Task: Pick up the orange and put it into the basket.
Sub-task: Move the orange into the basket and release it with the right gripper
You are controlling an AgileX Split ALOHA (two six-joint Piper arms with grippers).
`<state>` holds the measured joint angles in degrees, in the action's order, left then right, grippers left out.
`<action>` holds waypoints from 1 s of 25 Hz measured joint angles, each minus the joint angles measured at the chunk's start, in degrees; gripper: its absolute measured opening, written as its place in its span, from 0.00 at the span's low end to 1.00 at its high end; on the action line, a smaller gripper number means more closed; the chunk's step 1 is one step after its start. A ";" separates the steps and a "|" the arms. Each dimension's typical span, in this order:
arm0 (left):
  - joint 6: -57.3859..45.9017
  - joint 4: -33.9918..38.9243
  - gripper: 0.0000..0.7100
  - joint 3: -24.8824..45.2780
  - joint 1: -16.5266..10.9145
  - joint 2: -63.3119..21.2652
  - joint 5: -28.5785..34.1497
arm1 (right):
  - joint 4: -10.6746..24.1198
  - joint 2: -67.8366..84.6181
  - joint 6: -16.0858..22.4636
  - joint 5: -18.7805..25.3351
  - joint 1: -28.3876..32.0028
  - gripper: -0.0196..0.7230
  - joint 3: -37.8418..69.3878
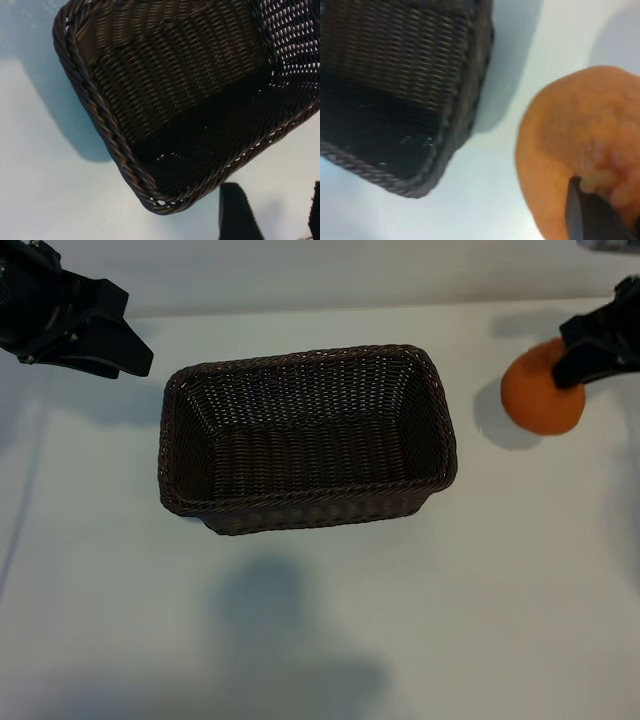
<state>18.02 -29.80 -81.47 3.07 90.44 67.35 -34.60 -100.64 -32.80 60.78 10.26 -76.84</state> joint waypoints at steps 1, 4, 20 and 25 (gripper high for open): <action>0.00 0.00 0.57 0.00 0.00 0.00 0.00 | -0.37 0.42 0.23 0.39 0.00 0.08 -0.22; 0.00 0.00 0.57 0.00 0.00 0.00 0.00 | -2.21 1.31 0.42 1.31 -0.07 0.08 -0.31; -0.24 -0.05 0.57 0.00 0.00 0.00 0.00 | -4.09 1.65 1.13 2.36 -12.15 0.08 -3.56; -0.24 -0.05 0.57 0.00 0.00 0.00 0.00 | -4.42 1.65 2.18 2.47 -15.96 0.08 -6.04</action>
<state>17.78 -29.85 -81.47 3.07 90.44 67.35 -39.02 -98.99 -30.62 63.25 -5.70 -82.87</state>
